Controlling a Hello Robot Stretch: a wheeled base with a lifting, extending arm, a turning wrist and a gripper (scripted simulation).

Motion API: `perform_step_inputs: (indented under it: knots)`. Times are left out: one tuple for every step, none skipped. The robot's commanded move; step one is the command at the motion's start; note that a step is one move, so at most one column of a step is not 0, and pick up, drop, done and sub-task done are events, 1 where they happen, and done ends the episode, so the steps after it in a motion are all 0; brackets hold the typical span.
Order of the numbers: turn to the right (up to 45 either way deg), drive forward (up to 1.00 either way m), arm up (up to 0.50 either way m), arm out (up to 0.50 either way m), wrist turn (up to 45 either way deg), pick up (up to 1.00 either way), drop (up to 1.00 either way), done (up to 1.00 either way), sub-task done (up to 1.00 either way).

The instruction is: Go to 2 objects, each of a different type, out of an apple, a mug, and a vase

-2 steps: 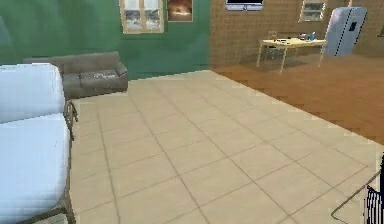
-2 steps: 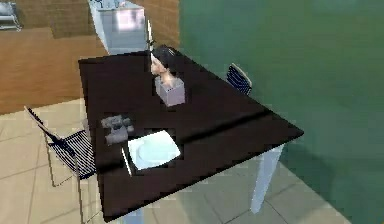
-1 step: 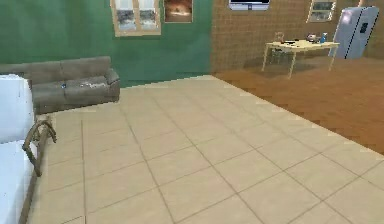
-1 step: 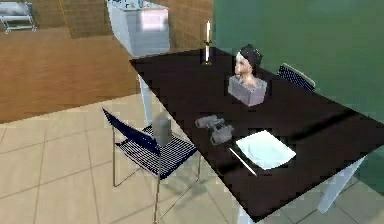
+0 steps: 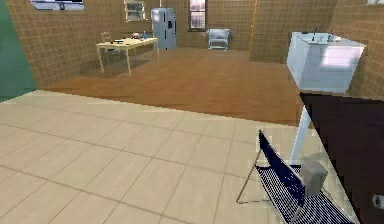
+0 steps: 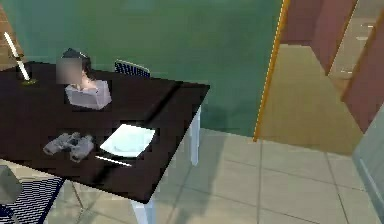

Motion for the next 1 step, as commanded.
perform_step_inputs:
  knots:
    - [0.0,1.0,0.0,0.0,0.0,0.0,0.0,0.0,0.0]
